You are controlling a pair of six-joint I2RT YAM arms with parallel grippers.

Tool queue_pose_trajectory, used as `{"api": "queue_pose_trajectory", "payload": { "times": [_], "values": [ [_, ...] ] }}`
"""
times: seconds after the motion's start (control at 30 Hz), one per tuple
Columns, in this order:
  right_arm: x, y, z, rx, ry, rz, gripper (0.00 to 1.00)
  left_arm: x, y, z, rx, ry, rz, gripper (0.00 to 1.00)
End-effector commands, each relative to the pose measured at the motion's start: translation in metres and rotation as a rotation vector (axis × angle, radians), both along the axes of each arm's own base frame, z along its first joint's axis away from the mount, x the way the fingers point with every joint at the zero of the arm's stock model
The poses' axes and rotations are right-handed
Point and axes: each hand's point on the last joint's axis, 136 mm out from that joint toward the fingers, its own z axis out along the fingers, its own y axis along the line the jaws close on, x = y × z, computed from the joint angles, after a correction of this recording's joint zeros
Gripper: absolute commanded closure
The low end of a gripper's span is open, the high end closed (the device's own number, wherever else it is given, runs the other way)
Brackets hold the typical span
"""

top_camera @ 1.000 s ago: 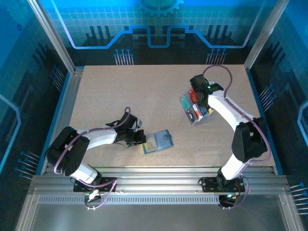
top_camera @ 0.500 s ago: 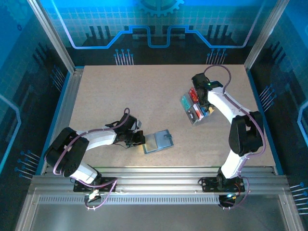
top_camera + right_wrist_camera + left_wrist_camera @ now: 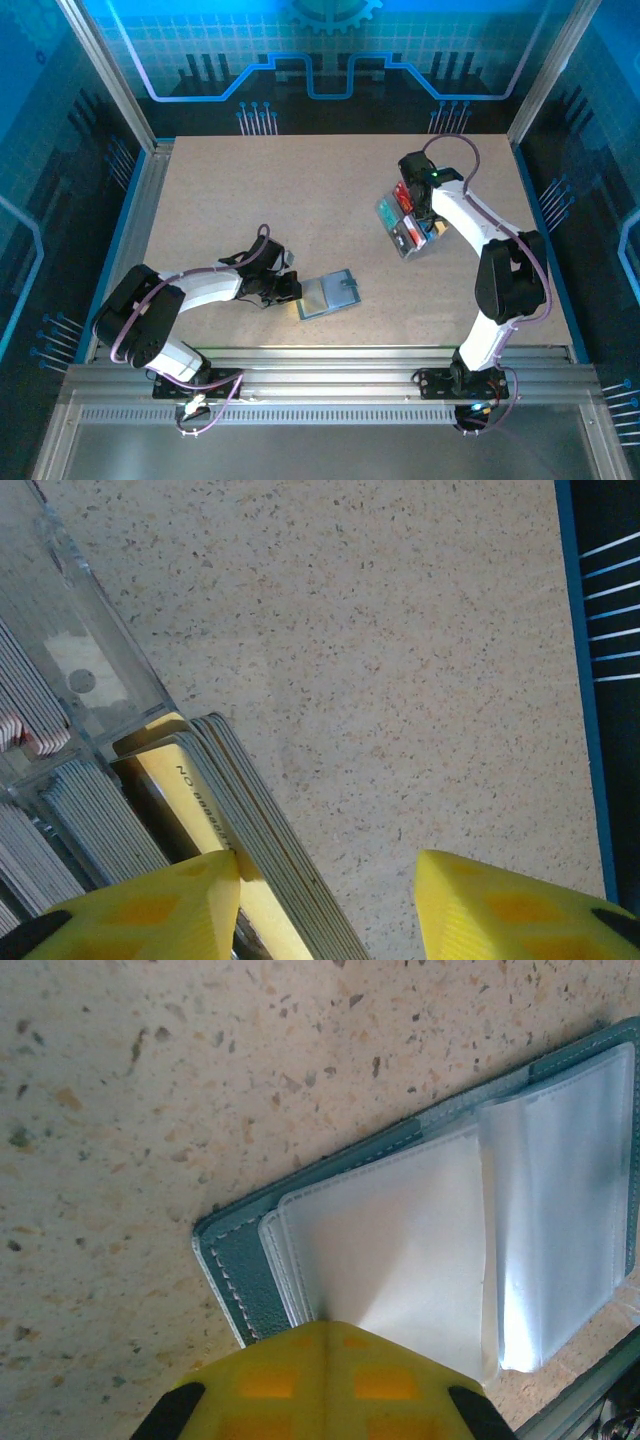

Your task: Put the credit cards into the card holder

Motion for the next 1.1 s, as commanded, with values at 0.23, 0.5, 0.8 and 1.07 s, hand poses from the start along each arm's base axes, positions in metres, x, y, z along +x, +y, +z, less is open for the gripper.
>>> {"api": "queue_pose_trajectory", "payload": {
  "times": [0.23,0.5,0.8,1.07],
  "values": [
    [0.006,-0.015,0.031,-0.026,-0.072,-0.030,0.66,-0.015,0.016,-0.016,0.080,0.049,0.011,0.99],
    [0.008,-0.010,0.029,0.002,-0.067,-0.009,0.76,-0.014,0.015,-0.015,0.079,0.050,0.012,0.99],
    [0.011,-0.003,0.024,0.043,-0.053,0.020,0.86,-0.014,0.016,-0.014,0.080,0.046,0.012,0.99],
    [0.011,0.006,0.027,0.088,-0.057,0.054,0.96,-0.013,0.015,-0.015,0.081,0.048,0.012,0.99]
  ]
}}
